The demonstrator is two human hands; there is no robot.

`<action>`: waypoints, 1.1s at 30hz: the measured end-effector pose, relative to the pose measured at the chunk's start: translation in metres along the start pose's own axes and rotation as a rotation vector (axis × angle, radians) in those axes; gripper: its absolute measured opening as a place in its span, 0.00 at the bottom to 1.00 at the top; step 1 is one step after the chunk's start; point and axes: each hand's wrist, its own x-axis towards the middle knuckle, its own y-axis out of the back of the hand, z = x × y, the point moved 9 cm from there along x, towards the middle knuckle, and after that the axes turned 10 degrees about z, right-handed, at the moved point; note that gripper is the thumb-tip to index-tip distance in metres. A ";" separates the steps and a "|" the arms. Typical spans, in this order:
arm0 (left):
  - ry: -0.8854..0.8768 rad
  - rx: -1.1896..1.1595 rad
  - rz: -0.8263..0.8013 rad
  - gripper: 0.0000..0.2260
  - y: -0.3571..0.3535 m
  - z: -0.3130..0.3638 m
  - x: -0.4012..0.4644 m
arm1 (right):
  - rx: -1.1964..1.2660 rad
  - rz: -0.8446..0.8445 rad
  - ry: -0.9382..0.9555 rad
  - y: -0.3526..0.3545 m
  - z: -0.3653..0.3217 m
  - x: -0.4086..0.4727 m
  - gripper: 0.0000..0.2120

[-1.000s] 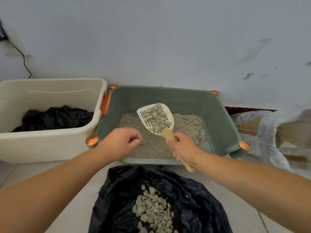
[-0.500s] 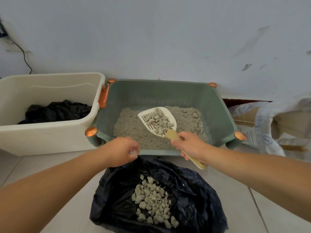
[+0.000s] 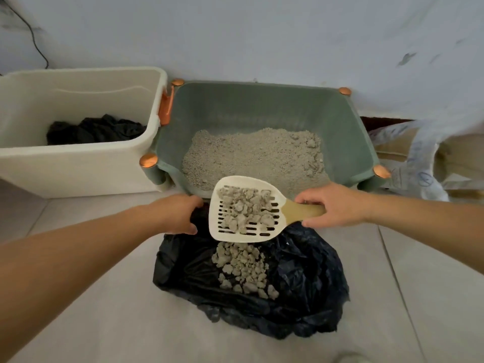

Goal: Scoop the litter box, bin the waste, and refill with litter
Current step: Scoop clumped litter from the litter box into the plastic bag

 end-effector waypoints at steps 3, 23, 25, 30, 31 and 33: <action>0.137 -0.147 0.006 0.31 -0.009 -0.010 -0.010 | -0.159 -0.130 0.107 -0.008 -0.015 -0.007 0.14; 0.320 -0.666 0.056 0.17 -0.012 0.004 -0.026 | -0.625 -0.245 0.220 0.008 -0.096 -0.001 0.21; 0.326 -0.701 0.047 0.17 -0.014 0.004 -0.028 | -0.658 -0.241 0.192 0.022 -0.104 -0.003 0.19; 0.347 -0.761 0.011 0.18 -0.013 0.009 -0.028 | -0.790 -0.234 0.147 0.039 -0.115 -0.004 0.17; 0.345 -0.759 0.010 0.19 -0.012 0.010 -0.027 | -0.829 -0.248 0.144 0.037 -0.115 -0.003 0.16; 0.335 -0.767 0.008 0.20 -0.010 0.013 -0.025 | -0.899 -0.295 0.121 0.031 -0.112 -0.002 0.15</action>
